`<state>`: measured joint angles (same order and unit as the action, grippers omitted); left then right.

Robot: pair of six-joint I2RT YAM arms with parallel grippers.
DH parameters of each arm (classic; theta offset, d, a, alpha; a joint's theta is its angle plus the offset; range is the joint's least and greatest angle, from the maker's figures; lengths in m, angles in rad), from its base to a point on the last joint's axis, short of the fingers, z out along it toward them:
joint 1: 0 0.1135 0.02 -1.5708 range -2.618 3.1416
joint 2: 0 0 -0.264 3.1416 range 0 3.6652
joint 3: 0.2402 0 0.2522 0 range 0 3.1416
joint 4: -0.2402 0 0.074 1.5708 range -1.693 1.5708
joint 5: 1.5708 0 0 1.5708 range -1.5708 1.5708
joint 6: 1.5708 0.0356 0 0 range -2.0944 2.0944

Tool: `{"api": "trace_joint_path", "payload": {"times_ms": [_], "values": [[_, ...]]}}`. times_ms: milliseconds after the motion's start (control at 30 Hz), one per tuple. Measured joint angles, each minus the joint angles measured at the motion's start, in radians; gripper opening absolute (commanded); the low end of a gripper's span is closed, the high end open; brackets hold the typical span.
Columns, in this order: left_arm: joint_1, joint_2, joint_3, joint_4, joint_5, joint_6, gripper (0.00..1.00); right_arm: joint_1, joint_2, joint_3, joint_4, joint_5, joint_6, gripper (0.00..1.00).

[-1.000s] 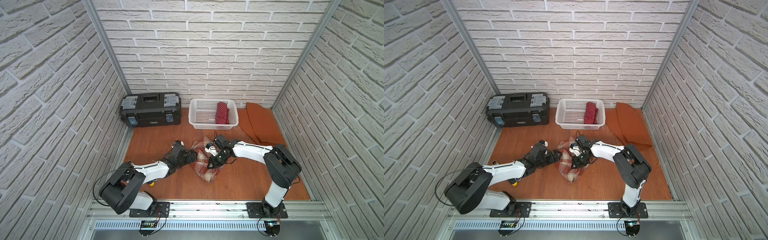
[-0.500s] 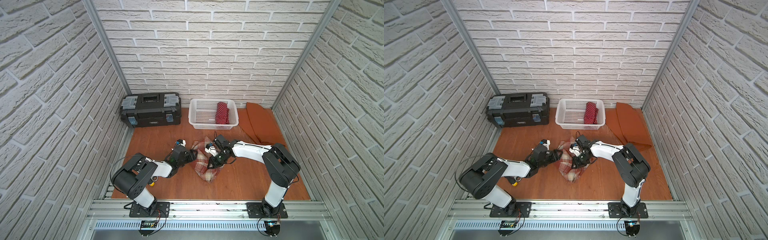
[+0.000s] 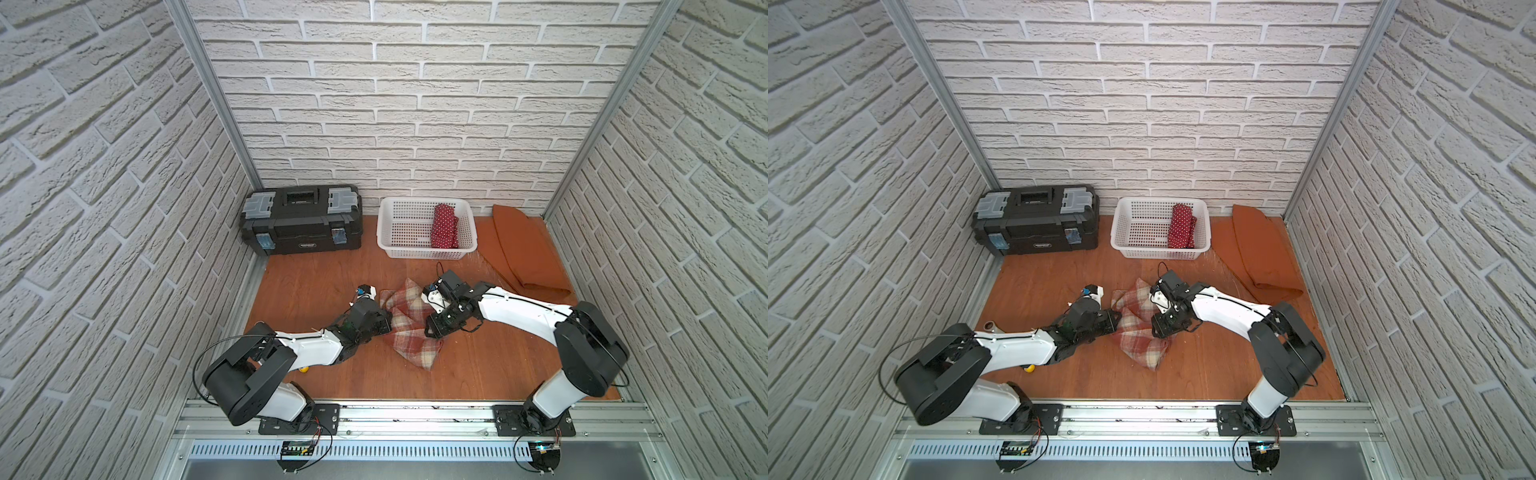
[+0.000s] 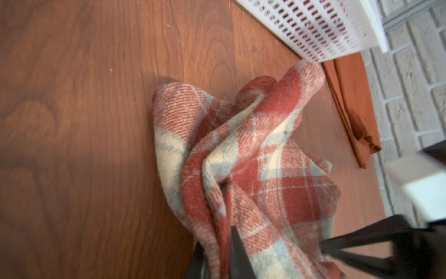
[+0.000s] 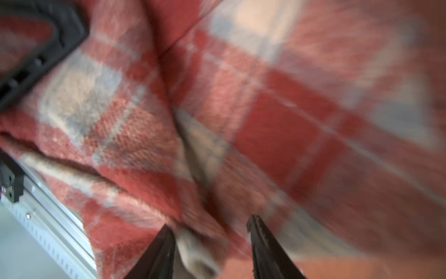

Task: Roll up the skirts
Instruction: Roll the skirt at the center of the board.

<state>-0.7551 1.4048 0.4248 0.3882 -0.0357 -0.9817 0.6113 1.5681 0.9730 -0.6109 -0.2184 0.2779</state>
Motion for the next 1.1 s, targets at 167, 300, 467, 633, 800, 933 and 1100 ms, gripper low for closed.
{"api": "trace_joint_path", "payload": {"times_ms": [167,300,467,633,800,933,1100], "values": [[-0.044,-0.017,0.002,-0.078,-0.034,-0.009,0.00,0.078,-0.142,-0.002,-0.074,0.185,0.023,0.53],[-0.071,-0.032,0.024,-0.138,-0.062,-0.019,0.00,0.336,-0.218,0.005,-0.105,0.407,0.022,0.57],[-0.077,-0.040,0.032,-0.182,-0.077,-0.033,0.00,0.694,-0.207,-0.003,-0.112,0.696,0.061,0.68],[-0.077,-0.041,0.035,-0.196,-0.080,-0.043,0.00,0.909,-0.074,0.009,-0.111,0.930,0.118,0.73],[-0.077,-0.041,0.044,-0.217,-0.080,-0.051,0.00,0.949,0.177,0.101,-0.127,1.069,0.158,0.84],[-0.077,-0.050,0.045,-0.235,-0.080,-0.053,0.00,0.933,0.311,0.151,-0.177,1.138,0.214,0.84],[-0.077,-0.058,0.048,-0.258,-0.080,-0.055,0.00,0.872,0.424,0.224,-0.282,1.167,0.315,0.84]]}}
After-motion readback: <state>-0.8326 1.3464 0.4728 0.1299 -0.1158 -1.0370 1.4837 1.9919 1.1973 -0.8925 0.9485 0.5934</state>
